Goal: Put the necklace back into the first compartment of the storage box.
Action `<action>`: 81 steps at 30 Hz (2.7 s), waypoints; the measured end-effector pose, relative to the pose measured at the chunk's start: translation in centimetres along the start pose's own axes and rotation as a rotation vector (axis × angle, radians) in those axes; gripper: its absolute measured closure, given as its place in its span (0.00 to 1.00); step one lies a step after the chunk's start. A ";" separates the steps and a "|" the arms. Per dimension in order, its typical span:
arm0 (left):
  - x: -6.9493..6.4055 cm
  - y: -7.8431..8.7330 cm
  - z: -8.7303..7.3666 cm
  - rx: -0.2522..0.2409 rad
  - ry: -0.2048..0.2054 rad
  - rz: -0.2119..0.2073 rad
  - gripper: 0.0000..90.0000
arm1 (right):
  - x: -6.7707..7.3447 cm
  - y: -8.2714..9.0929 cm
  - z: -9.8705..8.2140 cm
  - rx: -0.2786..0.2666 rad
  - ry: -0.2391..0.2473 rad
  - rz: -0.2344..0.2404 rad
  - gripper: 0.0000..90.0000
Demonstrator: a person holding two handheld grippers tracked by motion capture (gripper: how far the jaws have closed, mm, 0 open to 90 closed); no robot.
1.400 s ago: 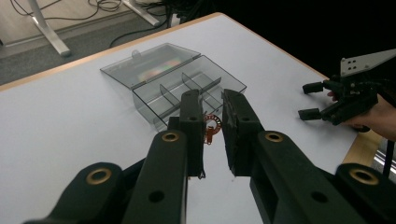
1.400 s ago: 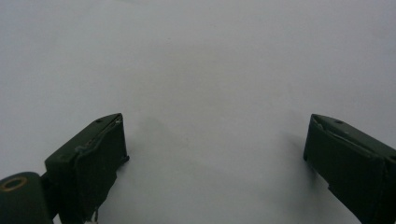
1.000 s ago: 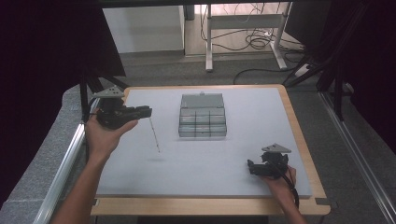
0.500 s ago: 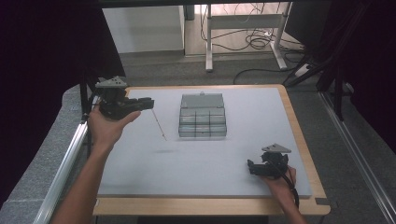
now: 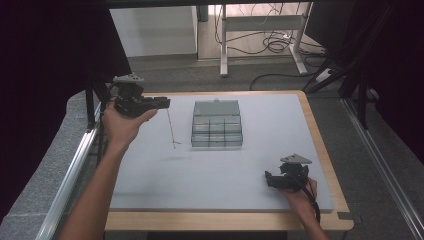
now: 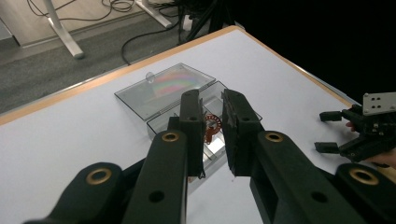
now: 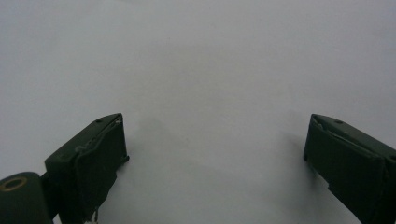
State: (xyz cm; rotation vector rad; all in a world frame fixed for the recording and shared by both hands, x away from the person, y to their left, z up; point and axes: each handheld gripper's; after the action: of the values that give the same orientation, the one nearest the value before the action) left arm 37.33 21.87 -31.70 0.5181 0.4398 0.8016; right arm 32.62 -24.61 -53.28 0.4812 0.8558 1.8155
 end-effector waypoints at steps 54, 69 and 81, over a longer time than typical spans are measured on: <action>0.6 -6.5 6.2 0.002 -0.005 0.021 0.88 | 0.0 0.0 0.0 0.000 -0.004 0.000 0.06; 0.7 -10.7 6.1 0.027 -0.014 0.044 0.88 | 0.0 0.0 0.0 0.001 -0.001 0.001 0.06; 2.1 -12.9 3.6 0.080 0.023 0.044 0.88 | 0.0 0.0 0.0 0.001 -0.002 0.002 0.06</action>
State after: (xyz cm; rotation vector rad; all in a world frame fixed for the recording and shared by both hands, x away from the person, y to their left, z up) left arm 47.85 14.99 -36.78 0.5953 0.4849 0.8348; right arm 32.61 -24.60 -53.28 0.4842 0.8548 1.8164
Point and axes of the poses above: each handheld gripper's, and its own axes: y roughly backward along the jaws, z roughly out of its top, x roughly to its left, and after that the axes turned 4 degrees about x, right-handed
